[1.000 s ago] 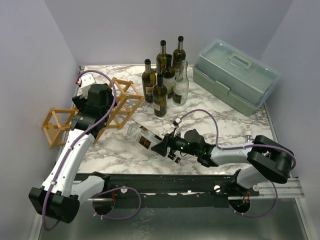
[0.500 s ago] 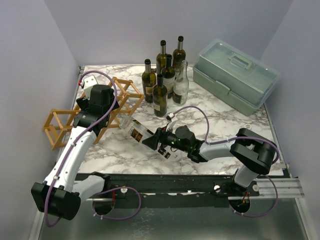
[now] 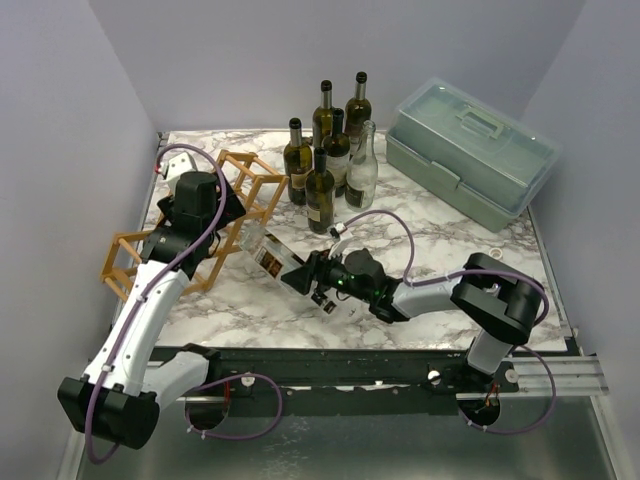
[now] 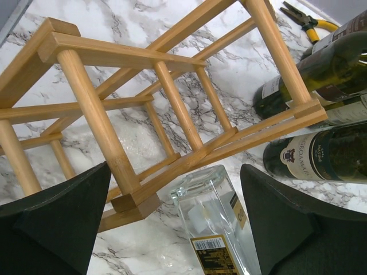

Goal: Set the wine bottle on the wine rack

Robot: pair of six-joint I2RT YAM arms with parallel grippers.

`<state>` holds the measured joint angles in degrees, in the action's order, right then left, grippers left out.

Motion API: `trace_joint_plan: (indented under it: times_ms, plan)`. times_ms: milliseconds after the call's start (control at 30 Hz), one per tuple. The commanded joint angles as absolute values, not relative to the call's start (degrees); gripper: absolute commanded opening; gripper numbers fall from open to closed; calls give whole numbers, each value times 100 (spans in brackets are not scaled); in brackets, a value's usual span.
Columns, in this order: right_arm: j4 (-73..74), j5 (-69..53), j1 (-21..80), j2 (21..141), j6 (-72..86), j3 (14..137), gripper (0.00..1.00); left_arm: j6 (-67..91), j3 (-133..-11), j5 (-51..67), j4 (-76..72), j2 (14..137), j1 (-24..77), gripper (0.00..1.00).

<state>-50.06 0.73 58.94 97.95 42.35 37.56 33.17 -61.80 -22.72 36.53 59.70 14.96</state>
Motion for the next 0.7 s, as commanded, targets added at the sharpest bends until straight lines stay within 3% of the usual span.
trace_joint_plan:
  times_ms: [0, 367, 533, 667]
  plan:
    - [-5854, 159, 5941, 9820, 4073, 4336, 1, 2970, -6240, -2447, 3677, 5694, 1486, 97]
    - [-5496, -232, 5883, 10173, 3929, 4832, 1, 2011, -6214, -3023, 3455, 6102, 1485, 97]
    - [-5557, -194, 5868, 10233, 3915, 4741, 0, 1773, -5804, -3095, 3020, 6135, 1481, 80]
    - [-5635, -272, 5796, 10313, 3870, 4755, 1, 1617, -5622, -2956, 2814, 6075, 1479, 74]
